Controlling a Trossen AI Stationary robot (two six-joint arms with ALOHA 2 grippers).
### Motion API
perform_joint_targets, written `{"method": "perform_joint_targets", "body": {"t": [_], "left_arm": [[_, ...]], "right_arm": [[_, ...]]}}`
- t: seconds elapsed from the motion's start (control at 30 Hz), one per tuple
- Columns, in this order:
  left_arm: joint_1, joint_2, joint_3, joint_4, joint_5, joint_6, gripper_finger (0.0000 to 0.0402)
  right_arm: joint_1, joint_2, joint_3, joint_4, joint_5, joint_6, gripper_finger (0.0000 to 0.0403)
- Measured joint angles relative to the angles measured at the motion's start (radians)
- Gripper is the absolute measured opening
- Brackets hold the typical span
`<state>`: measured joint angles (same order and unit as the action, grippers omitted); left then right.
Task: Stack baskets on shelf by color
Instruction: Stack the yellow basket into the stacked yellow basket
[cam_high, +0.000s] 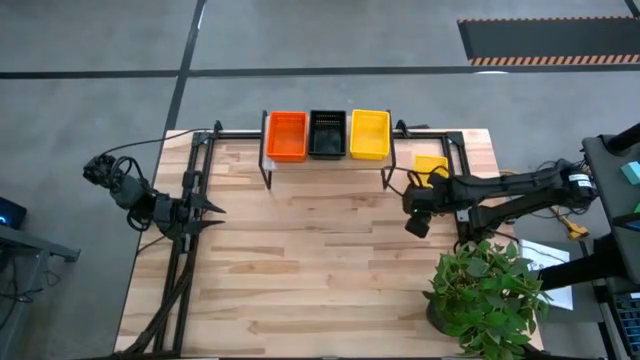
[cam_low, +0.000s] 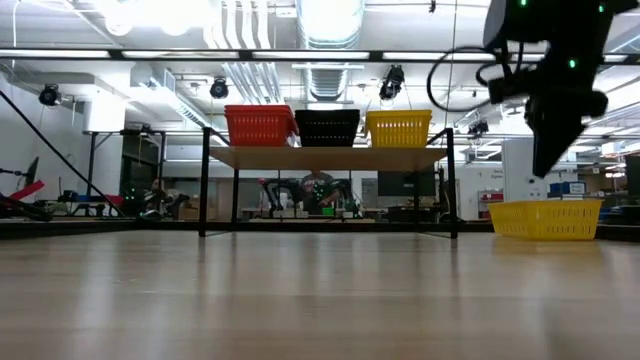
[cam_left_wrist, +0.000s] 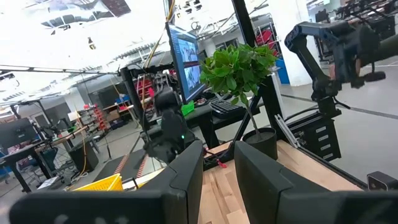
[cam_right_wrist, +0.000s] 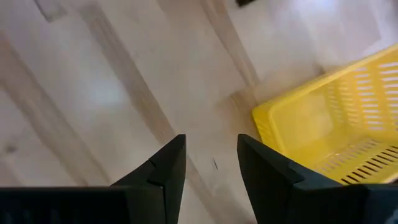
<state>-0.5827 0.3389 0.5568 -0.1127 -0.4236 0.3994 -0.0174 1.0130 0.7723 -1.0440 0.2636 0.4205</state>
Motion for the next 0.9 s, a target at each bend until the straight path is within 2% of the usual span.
{"method": "perform_joint_targets", "body": {"t": [0.23, 0.4, 0.6, 0.73, 0.9], "left_arm": [[0.0, 0.0, 0.0, 0.0, 0.0, 0.008, 0.0077], [0.0, -0.001, 0.0, 0.0, 0.0, 0.008, 0.0077], [0.0, -0.001, 0.0, 0.0, 0.0, 0.009, 0.0077], [0.0, -0.001, 0.0, 0.0, 0.0, 0.009, 0.0077], [0.0, -0.001, 0.0, 0.0, 0.0, 0.009, 0.0077]], "right_arm": [[-0.002, 0.038, -0.071, 0.047, 0.087, -0.008, 0.0141], [-0.024, 0.051, -0.066, 0.01, 0.203, 0.083, 0.0143], [-0.065, 0.077, -0.068, 0.056, 0.202, 0.104, 0.0144], [-0.09, 0.134, -0.068, 0.116, 0.19, 0.115, 0.0144], [-0.121, 0.211, -0.068, 0.108, 0.193, 0.166, 0.0144]]}}
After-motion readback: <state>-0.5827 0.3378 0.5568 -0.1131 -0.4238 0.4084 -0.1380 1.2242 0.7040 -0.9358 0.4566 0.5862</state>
